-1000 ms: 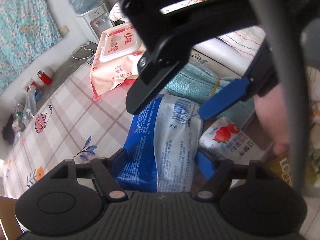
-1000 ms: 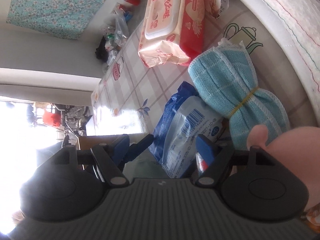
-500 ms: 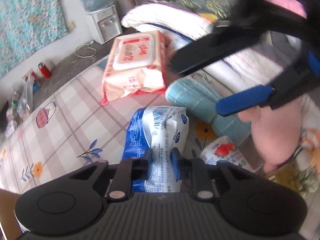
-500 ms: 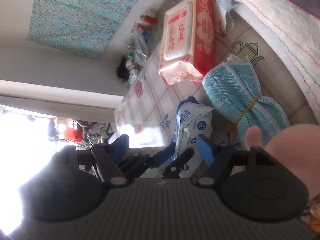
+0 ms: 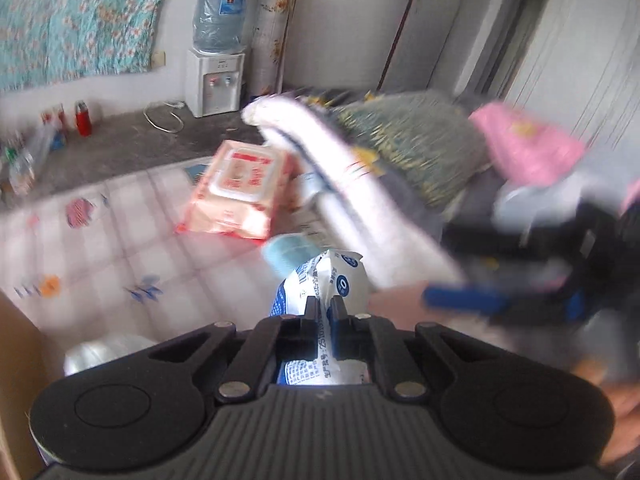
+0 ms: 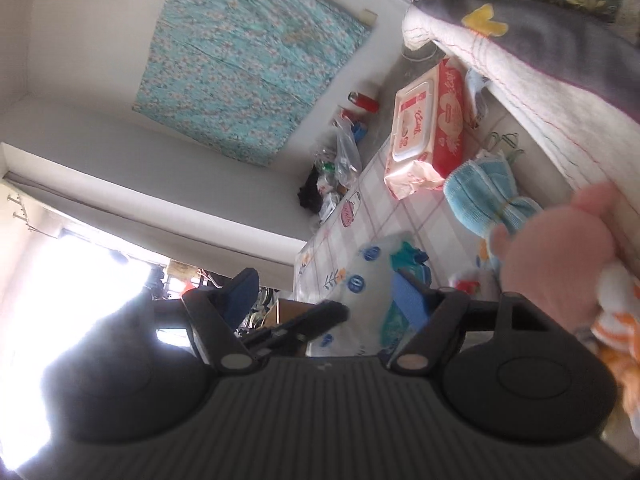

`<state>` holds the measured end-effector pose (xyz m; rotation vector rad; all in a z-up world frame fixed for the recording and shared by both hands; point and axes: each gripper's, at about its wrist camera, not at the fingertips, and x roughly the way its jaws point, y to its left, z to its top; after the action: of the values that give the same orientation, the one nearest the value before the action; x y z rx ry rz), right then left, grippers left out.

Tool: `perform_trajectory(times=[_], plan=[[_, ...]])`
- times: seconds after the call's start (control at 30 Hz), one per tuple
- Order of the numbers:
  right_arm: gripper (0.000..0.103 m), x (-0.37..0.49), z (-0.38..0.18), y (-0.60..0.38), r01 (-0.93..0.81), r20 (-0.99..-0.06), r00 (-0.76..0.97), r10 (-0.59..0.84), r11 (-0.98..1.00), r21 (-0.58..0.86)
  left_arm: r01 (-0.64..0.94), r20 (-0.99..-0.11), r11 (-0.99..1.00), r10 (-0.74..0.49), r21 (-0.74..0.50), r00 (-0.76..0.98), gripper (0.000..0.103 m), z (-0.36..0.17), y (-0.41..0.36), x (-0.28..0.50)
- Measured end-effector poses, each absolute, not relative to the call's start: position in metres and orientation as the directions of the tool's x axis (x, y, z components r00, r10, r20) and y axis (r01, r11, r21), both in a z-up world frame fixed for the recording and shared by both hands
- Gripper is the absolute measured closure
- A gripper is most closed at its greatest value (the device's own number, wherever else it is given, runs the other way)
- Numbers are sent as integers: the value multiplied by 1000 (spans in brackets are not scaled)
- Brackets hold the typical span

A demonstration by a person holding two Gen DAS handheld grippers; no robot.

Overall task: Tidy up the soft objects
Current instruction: 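Close the left tool on the blue-and-white wet-wipe pack, then lift the wet-wipe pack with the left tool and carry it to the box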

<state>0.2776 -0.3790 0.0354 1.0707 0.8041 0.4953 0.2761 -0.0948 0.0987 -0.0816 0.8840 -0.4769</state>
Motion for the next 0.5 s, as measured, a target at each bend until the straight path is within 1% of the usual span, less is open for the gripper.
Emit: perform_trajectory(times=[0.1,0.23,0.37,0.5], plan=[[29,235,25,-389,29,-318,640,699,392,920,357,-668,843,-537,-403,515,97,100,-96,251],[28,178,7,-402,51,-293,658,693,347,936,343,-586,744,-665,-573,464,97,79,-99,208],[27,126,-12,-409,85,-299,671,679,330,940,332,-520,655,-748,-679,412,97,34,-108,168],[25,86,-37,-407,154,-365,677,639,362,919,267,-517,621,-773,-737,369,97,-20,-108,144]])
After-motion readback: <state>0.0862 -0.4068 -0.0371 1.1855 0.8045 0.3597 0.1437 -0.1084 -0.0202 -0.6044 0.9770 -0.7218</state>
